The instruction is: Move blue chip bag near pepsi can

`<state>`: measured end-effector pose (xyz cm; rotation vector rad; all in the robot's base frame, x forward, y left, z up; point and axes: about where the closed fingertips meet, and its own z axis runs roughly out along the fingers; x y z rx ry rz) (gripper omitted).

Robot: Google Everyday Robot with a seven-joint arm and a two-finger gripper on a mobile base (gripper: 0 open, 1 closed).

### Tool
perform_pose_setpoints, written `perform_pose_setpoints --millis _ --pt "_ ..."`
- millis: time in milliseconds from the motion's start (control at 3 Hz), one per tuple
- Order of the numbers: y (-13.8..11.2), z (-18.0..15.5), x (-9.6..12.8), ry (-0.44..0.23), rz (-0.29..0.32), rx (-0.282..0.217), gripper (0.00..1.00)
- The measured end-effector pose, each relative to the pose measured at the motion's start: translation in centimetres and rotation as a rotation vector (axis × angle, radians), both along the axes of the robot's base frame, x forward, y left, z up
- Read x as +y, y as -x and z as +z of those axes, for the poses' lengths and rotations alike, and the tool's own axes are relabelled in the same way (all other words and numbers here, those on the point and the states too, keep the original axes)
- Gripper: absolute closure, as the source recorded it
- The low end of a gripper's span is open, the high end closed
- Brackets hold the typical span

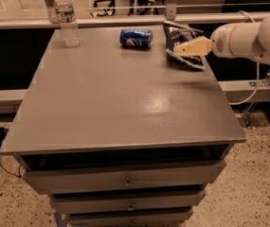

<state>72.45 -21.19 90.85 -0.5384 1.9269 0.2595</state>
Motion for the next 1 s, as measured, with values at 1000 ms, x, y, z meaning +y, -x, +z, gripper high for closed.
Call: perform_pose_setpoints --millis 1000 --pt "6.9 2.7 -0.1 -0.093 0.141 -0.089 0.0"
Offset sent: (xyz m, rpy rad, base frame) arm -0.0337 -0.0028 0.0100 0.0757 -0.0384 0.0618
